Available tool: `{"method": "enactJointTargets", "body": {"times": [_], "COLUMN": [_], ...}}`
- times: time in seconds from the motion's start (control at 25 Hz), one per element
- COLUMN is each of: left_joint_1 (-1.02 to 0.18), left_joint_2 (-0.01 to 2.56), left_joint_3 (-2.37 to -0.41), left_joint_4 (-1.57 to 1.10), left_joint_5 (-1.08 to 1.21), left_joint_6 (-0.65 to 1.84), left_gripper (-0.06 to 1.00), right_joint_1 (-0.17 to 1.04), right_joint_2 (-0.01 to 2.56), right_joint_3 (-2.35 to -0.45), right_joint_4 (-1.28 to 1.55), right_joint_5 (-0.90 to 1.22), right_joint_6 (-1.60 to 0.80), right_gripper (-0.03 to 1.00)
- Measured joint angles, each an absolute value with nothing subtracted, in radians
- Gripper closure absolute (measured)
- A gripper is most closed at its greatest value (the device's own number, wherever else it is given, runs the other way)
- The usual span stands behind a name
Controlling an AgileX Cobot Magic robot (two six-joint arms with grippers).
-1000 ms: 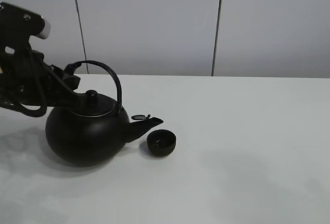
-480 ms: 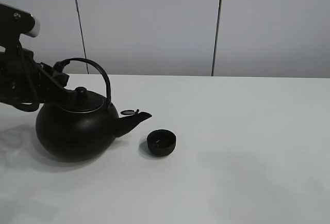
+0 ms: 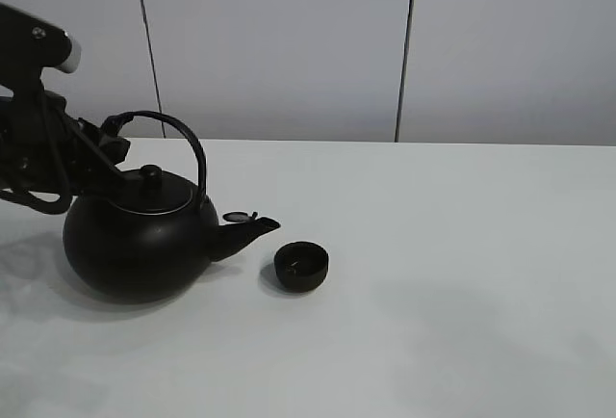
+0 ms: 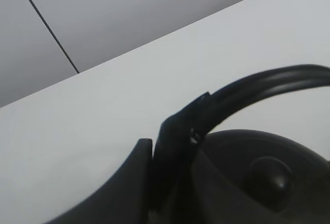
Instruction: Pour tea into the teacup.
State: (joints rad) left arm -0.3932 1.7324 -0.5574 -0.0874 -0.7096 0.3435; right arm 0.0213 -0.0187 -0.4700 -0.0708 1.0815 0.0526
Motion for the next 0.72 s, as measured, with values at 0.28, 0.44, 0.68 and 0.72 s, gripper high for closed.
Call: {"method": "enactJointTargets", "body": {"times": [0.28,0.44,0.68,0.72], "left_joint_1": [-0.393,-0.393,-0.393,-0.393], "left_joint_2": [1.732,1.732,1.732,1.732], "left_joint_3": [-0.557,-0.557,-0.561,-0.561], "left_joint_4": [-0.085,-0.067,-0.056,-0.053], "left_joint_5": [-0.71,-0.71,-0.706,-0.705], "left_joint_6": [0.344,0.344,0.344,0.344], "left_gripper": [0.82,0.82,0.82,0.82], "right_joint_1": [0.021,0.021,0.021,0.021], "right_joint_2": [-0.019,-0.019,-0.019,-0.019], "right_joint_3": [-0.47,-0.47,-0.47,-0.47], "right_joint_4": [-0.071,-0.071,-0.071,-0.071], "right_joint_5": [1.081,1.081,1.081,1.081], "right_joint_6": [0.053,0.053,0.053,0.053], "right_gripper": [0.39,0.39,0.39,0.39]}}
